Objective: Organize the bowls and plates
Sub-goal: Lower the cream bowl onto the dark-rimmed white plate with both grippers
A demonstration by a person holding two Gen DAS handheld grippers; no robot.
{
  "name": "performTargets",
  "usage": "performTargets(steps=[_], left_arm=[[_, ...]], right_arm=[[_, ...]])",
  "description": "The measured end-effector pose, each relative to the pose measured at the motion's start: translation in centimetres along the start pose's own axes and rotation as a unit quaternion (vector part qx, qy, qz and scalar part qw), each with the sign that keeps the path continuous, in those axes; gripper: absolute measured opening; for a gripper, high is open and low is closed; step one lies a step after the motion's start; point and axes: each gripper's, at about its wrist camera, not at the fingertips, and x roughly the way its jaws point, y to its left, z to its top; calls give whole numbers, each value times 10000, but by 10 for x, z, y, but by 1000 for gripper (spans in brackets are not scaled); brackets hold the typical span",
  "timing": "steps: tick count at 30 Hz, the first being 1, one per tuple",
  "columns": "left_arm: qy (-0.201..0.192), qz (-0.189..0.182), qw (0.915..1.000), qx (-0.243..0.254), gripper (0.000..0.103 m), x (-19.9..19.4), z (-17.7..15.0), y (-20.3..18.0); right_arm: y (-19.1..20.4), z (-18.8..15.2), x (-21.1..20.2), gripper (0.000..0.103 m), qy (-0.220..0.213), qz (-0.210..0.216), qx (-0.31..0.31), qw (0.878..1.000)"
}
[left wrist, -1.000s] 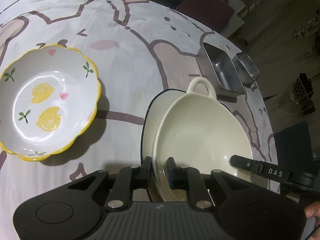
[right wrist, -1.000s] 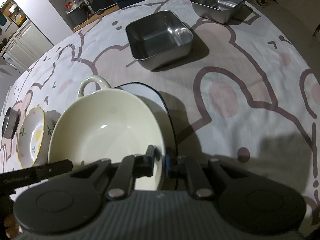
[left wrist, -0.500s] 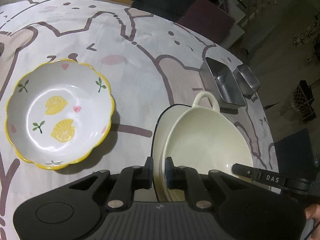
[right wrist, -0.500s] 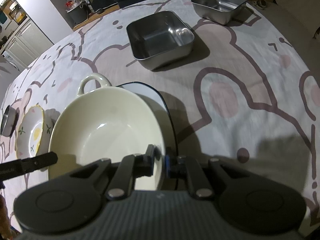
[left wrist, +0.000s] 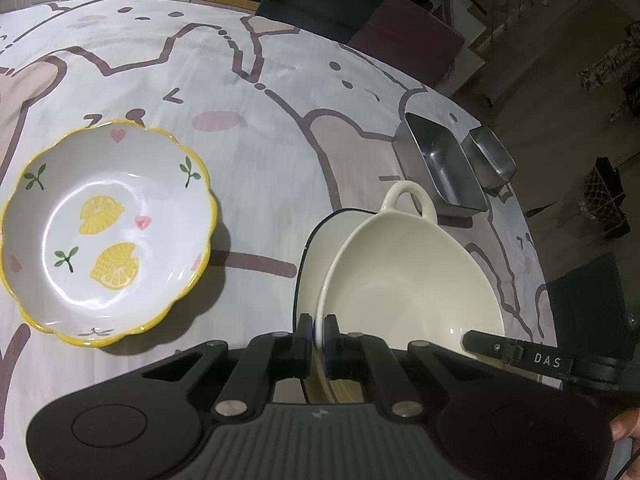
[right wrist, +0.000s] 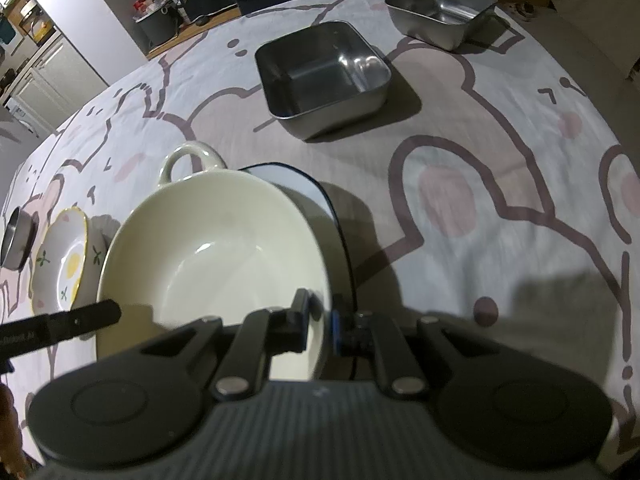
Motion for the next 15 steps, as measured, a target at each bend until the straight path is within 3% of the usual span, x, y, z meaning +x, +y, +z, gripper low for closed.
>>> performTargets(steps=[6, 15], left_arm=[[-31, 35, 9999, 93, 5, 0, -1, -2], [-19, 44, 10000, 79, 6, -2, -2, -1]], right_arm=[[-3, 5, -18, 13, -279, 91, -25, 9996], [-5, 3, -25, 13, -286, 62, -57, 9996]])
